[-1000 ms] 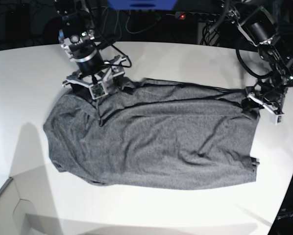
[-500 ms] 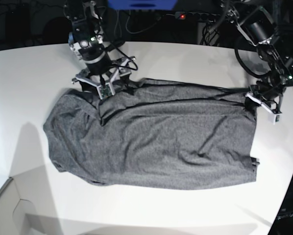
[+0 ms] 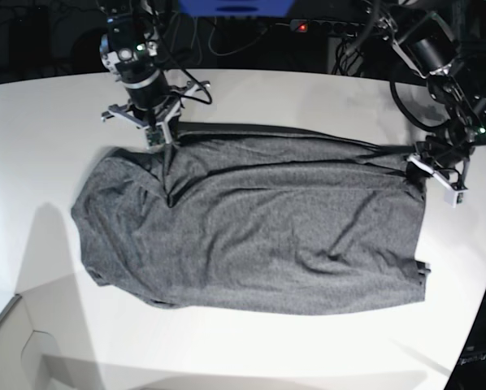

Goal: Layout the t-shirt on the table in an organized manner, then fold the t-shirt properly
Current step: 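Regrasp the shirt edge with both grippers and pull it taut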

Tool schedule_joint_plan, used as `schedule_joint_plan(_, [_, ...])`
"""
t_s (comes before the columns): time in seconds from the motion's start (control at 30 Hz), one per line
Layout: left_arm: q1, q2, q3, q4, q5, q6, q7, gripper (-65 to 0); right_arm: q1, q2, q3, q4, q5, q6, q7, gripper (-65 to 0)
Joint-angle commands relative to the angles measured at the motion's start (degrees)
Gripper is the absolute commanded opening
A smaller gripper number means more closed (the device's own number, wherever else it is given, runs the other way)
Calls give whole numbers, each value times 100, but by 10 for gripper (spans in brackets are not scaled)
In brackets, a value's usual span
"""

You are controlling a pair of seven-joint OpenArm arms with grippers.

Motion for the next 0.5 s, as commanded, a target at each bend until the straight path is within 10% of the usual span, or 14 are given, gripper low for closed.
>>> schedule_joint_plan(0.0, [-53,-82,-5,52,142,14,123,-648,-65,-3,97,151,1,-43,130,-650])
schedule_joint_plan(0.47, [-18,-144,-5,52,142,14,184,-648,-821,32,-167,722,18,-16,156,-650])
